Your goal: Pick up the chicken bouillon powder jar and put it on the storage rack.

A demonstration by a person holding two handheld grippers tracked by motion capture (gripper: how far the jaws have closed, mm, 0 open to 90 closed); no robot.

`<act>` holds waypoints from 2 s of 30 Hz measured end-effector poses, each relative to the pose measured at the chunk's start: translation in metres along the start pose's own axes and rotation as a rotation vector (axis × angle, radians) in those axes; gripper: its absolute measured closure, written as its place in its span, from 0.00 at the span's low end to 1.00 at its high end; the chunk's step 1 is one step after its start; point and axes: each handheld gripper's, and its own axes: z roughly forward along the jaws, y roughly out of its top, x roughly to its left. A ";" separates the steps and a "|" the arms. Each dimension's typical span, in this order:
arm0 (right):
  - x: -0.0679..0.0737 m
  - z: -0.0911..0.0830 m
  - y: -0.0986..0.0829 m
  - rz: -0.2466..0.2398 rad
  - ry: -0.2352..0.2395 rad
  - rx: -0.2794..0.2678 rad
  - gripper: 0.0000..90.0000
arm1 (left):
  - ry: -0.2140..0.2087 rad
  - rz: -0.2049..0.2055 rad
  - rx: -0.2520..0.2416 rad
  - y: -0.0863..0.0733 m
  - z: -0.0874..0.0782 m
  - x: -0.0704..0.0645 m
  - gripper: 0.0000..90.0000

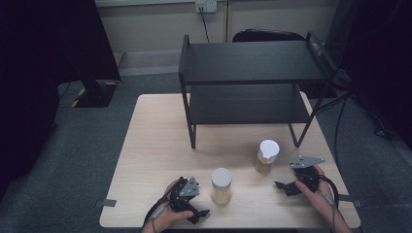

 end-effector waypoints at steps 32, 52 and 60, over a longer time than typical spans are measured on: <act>0.000 0.000 0.000 0.000 0.000 0.000 0.00 | -0.019 -0.063 -0.042 0.008 -0.007 0.001 0.03; 0.000 0.000 0.000 0.000 0.000 0.000 0.00 | -0.056 -0.107 -0.110 0.024 -0.004 0.005 0.02; 0.000 0.000 0.000 0.000 0.000 0.000 0.00 | -0.072 -0.114 -0.139 0.029 -0.006 0.006 0.02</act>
